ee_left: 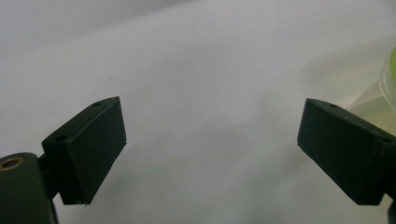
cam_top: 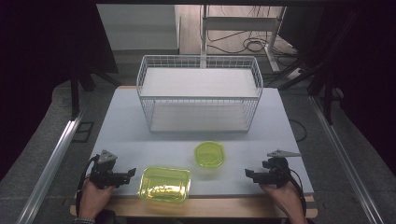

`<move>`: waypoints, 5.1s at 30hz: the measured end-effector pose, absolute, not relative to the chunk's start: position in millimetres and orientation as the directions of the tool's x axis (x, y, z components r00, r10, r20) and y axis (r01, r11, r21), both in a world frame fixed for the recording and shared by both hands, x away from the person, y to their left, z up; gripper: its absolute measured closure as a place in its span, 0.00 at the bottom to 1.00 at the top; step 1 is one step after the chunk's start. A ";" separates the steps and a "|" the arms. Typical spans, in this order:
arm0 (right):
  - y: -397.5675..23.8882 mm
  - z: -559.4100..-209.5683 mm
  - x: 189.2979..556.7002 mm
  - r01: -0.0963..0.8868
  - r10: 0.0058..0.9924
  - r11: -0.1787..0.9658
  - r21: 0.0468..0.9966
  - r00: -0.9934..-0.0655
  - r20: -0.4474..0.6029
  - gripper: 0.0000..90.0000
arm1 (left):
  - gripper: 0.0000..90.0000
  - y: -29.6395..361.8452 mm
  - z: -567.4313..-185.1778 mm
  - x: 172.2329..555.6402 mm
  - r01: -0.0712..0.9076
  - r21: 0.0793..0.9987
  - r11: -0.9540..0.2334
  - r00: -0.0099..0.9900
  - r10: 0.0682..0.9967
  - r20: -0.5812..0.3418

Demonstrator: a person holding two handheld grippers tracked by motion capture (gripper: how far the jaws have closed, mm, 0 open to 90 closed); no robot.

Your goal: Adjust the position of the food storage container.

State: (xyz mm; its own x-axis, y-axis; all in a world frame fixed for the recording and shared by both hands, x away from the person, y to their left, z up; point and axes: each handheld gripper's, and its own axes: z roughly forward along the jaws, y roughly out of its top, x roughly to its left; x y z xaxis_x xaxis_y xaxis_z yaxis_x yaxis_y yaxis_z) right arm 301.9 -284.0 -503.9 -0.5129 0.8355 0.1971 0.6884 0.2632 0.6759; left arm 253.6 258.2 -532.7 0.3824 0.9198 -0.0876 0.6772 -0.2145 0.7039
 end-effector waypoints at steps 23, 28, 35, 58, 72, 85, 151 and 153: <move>-274.2 -494.2 302.2 0.628 0.771 0.365 0.687 -0.618 0.156 0.61 | 0.04 255.8 -539.9 255.7 0.639 0.731 -0.240 0.407 0.912 -0.056; -260.4 -485.7 303.9 0.594 0.732 0.405 0.696 -0.666 0.142 0.77 | 0.05 256.1 -539.6 255.3 0.636 0.735 -0.237 0.403 0.913 -0.054; -243.1 -475.4 309.5 0.562 0.684 0.445 0.697 -0.716 0.142 0.96 | 0.05 255.1 -539.7 255.3 0.632 0.736 -0.243 0.411 0.910 -0.052; -170.6 -452.1 334.4 0.476 0.573 0.504 0.721 -0.809 0.133 0.99 | 0.05 253.4 -541.1 255.7 0.635 0.728 -0.258 0.422 0.905 -0.047; -126.4 -456.4 341.7 0.449 0.532 0.541 0.711 -0.837 0.124 0.99 | 0.06 253.9 -541.1 255.6 0.634 0.730 -0.254 0.421 0.906 -0.051; -86.5 -470.0 341.9 0.402 0.475 0.609 0.683 -0.875 0.092 0.99 | 0.06 253.8 -541.3 255.6 0.634 0.730 -0.257 0.424 0.904 -0.050; -264.4 -474.8 359.8 0.610 0.795 0.384 0.693 -0.600 0.087 0.98 | 0.08 246.2 -543.4 256.7 0.660 0.695 -0.284 0.451 0.890 -0.064; -265.9 -474.8 358.5 0.613 0.800 0.375 0.695 -0.593 0.091 0.98 | 0.08 246.0 -542.7 256.4 0.664 0.691 -0.285 0.447 0.892 -0.061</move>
